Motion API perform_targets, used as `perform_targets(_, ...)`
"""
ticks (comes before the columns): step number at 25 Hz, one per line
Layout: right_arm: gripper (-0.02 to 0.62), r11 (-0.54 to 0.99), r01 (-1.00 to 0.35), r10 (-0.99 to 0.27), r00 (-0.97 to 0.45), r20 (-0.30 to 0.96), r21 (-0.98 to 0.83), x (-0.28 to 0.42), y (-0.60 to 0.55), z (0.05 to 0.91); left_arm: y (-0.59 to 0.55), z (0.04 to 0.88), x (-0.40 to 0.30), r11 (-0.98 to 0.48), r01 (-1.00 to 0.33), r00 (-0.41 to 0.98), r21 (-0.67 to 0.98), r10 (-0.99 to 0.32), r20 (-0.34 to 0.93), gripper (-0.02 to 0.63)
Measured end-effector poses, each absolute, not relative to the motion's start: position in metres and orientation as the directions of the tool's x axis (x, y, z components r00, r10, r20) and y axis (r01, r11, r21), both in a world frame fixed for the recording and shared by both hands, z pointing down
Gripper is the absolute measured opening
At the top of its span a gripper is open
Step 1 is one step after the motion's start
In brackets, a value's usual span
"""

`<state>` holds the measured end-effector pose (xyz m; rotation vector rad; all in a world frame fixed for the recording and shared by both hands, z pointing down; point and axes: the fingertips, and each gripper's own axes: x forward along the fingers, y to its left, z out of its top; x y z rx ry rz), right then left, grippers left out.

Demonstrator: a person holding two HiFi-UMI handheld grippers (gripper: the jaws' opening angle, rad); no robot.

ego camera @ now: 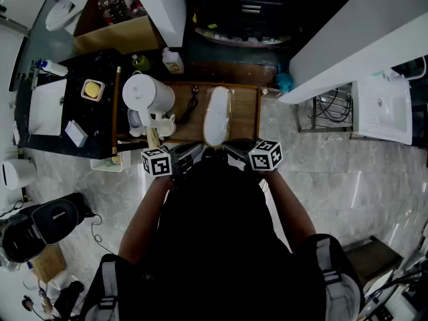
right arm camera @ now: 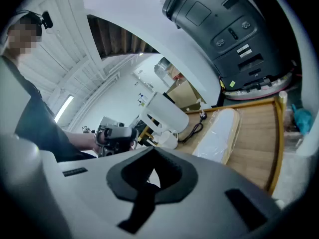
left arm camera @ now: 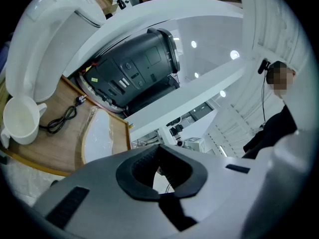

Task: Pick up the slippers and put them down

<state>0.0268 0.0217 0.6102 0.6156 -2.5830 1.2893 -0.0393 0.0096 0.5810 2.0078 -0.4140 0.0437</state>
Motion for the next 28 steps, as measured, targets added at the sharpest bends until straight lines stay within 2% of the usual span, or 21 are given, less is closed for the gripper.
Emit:
perform_targets(15,0.008,0.522,-0.466,-0.340,-0.882,0.326,-0.715,0.040,0.015,0.607,0.001,0.580,-0.022,-0.427,-0.294,0.947,0.855,-0.252,0.200,0.011)
perform_targets(25,0.011,0.486,-0.502,-0.358,-0.861,0.361,-0.716,0.043,0.015,0.639,-0.003,0.563,-0.019,-0.441,-0.277,0.948,0.854,-0.269,0.169,0.011)
perform_targets(28,0.057,0.459,-0.518,-0.365,-0.851,0.378,-0.722,0.044,0.012,0.653,-0.004,0.560,-0.022,-0.441,-0.278,0.947,0.853,-0.275,0.166,0.011)
